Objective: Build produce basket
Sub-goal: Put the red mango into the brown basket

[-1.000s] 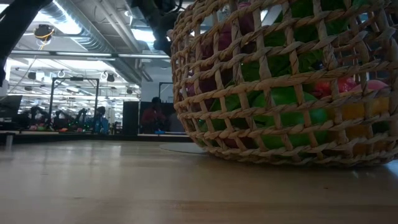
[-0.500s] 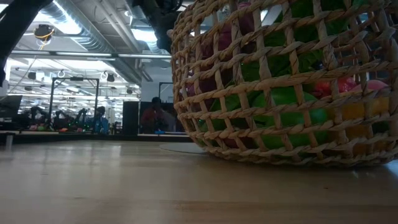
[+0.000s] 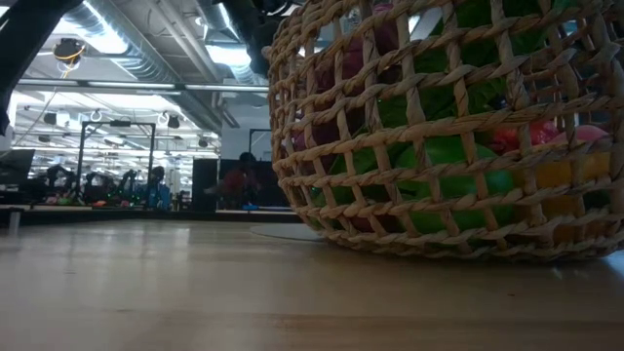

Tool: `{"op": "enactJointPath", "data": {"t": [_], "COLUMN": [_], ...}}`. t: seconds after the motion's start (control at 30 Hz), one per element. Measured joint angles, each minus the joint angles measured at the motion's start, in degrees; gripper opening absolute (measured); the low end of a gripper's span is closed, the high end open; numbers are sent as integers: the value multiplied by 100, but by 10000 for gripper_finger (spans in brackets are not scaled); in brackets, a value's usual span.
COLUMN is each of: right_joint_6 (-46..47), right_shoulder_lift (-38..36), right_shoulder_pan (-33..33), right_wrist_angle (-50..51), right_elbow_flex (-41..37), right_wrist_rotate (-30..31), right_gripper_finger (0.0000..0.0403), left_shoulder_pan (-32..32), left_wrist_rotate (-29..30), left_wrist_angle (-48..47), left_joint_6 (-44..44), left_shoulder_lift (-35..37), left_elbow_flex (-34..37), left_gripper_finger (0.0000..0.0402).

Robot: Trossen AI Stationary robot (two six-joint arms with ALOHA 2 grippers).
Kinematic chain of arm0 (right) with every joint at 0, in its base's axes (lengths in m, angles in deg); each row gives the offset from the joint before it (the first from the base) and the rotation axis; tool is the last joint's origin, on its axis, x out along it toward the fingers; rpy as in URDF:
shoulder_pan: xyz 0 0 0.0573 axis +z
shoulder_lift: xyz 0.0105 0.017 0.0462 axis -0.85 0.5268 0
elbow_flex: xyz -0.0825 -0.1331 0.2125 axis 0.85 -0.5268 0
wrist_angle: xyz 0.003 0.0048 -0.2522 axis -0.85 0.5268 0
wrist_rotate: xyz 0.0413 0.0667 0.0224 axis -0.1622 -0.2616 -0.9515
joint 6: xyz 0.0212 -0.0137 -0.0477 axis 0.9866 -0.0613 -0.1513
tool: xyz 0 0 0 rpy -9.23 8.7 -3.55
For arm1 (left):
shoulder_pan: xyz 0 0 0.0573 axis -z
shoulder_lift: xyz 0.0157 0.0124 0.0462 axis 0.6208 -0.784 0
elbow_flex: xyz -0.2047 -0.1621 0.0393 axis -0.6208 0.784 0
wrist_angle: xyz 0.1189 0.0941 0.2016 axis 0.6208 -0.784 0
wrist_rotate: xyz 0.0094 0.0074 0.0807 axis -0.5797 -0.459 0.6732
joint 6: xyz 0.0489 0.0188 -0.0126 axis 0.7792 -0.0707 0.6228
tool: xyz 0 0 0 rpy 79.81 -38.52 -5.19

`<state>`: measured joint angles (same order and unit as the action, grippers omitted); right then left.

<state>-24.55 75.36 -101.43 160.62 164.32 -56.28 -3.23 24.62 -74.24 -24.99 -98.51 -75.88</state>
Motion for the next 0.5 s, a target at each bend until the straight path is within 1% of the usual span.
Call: {"op": "enactJointPath", "data": {"t": [0.17,0.3,0.5], "right_joint_6": [294,292,425], "right_shoulder_lift": [0,0,0], "right_shoulder_pan": [0,0,-52], "right_wrist_angle": [-57,-117,-190], "right_elbow_flex": [0,0,2], "right_wrist_rotate": [2,-109,-695], "right_gripper_finger": [147,147,153], "left_shoulder_pan": [162,300,534], "left_wrist_rotate": [3,2,3], "left_wrist_angle": [0,0,0], "left_joint_6": [-1,-2,-2], "left_shoulder_lift": [0,0,0], "left_elbow_flex": [0,0,0], "left_gripper_finger": [392,392,392]}}
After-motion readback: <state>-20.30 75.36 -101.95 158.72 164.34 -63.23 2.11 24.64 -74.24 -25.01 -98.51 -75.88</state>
